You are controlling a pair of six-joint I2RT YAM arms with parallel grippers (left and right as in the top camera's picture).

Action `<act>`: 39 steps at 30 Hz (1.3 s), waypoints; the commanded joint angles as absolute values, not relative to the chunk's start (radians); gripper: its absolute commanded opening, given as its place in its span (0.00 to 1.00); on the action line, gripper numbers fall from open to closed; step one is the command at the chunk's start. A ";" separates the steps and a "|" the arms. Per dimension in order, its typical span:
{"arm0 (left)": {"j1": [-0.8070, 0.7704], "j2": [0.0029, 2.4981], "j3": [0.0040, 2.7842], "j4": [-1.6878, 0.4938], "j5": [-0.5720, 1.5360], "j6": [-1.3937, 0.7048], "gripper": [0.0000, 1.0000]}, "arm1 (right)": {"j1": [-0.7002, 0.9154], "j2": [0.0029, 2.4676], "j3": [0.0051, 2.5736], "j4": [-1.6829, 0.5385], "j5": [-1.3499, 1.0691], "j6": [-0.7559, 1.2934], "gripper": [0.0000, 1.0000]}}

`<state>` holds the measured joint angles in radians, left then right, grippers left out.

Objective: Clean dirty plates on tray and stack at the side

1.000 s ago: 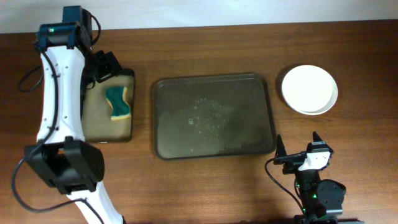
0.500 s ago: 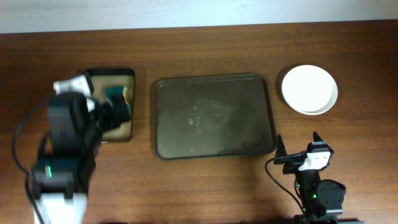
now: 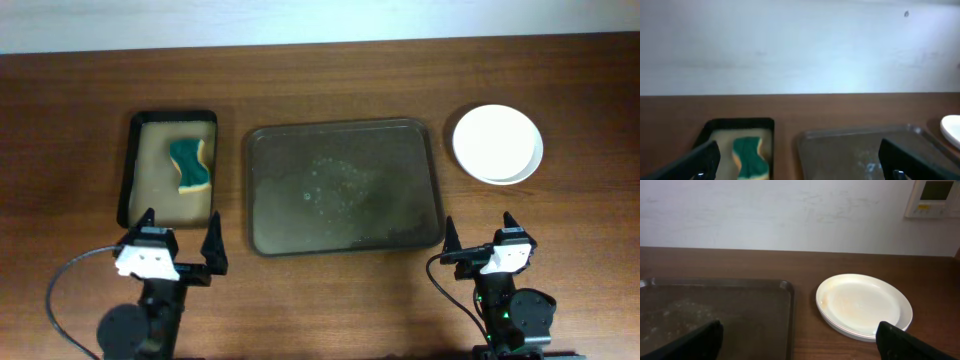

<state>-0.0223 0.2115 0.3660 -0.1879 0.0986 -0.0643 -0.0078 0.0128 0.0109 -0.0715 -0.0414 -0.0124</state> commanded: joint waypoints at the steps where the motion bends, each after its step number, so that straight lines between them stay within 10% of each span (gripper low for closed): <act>1: -0.025 0.123 0.226 -0.057 0.109 -0.032 0.99 | -0.014 0.006 0.006 -0.078 -0.033 -0.019 0.98; 39: -0.023 0.005 0.009 -0.084 -0.026 -0.002 0.99 | -0.014 0.006 0.006 -0.078 -0.033 -0.019 0.98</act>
